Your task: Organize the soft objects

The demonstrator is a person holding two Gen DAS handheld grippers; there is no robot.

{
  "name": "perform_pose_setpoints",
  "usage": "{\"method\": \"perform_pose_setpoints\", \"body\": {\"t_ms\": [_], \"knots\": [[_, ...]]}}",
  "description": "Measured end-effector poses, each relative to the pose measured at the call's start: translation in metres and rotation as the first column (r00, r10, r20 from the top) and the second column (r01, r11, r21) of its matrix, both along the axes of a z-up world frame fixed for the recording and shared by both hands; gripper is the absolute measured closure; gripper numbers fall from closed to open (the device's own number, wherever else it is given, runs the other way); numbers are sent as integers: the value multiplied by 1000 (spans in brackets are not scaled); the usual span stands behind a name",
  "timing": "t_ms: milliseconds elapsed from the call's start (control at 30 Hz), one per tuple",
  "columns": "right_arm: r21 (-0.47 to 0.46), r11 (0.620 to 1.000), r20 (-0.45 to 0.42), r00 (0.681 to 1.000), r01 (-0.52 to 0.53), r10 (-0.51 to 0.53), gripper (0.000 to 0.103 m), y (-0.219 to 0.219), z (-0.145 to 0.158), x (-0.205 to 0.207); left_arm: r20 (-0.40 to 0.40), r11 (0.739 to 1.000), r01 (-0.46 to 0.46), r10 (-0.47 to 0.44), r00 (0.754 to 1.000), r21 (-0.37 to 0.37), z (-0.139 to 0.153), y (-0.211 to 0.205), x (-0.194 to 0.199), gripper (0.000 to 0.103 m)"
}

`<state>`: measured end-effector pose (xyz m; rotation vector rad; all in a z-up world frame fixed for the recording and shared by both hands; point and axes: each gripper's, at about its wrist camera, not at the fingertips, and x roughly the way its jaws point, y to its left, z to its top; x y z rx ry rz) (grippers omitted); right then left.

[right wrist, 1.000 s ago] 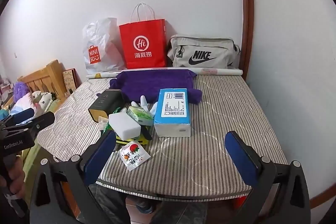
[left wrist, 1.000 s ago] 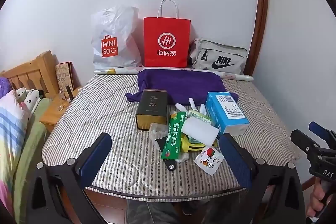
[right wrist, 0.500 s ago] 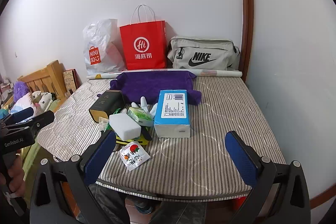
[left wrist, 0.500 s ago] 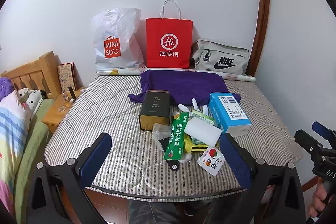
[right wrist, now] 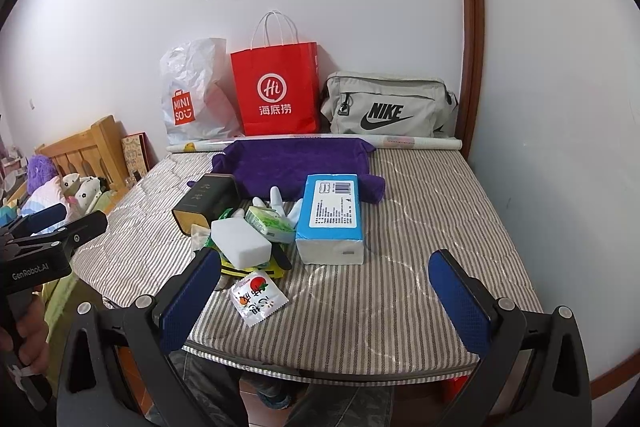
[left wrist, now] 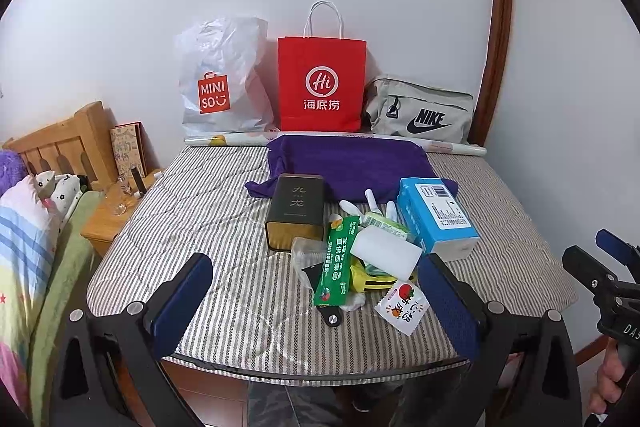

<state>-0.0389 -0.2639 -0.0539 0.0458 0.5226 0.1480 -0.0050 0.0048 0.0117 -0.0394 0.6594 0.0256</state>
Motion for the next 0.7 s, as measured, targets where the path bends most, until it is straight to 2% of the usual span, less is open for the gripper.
{"method": "perform_pose_setpoints", "body": {"t_ms": [700], "knots": [[-4, 1000, 6, 1000, -6, 6, 1, 2, 0, -2, 2, 1000, 0, 0, 1000, 2, 1, -1, -1, 0]]}}
